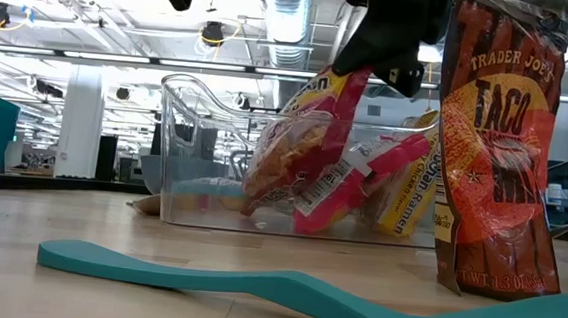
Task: Pick & Place Food Item
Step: Put the red noodle pack into the transparent bin
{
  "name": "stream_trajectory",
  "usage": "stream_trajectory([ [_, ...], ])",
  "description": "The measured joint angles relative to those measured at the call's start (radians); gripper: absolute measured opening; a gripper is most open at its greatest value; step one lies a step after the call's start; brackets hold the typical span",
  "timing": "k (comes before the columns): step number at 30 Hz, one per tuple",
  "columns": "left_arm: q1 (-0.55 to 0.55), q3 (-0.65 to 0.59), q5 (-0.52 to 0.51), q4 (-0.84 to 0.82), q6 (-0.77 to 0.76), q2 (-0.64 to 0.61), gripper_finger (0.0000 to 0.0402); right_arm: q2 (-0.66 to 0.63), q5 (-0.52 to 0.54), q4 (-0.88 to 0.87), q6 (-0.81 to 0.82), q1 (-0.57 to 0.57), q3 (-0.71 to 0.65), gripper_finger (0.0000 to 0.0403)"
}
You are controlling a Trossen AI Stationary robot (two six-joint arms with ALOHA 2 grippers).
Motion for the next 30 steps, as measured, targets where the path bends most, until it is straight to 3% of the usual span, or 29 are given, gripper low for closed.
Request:
stream_trajectory([
  [4,0.0,0.0,0.0,0.0,0.0,0.0,0.0186,0.0,0.0,0.001,0.0,0.0,0.0,0.0005],
  [14,0.0,0.0,0.0,0.0,0.0,0.0,0.0186,0.0,-0.001,0.001,-0.017,0.0,0.0,0.007],
  [30,0.0,0.0,0.0,0.0,0.0,0.0,0.0186,0.0,-0.001,0.001,-0.017,-0.001,0.0,0.0071],
])
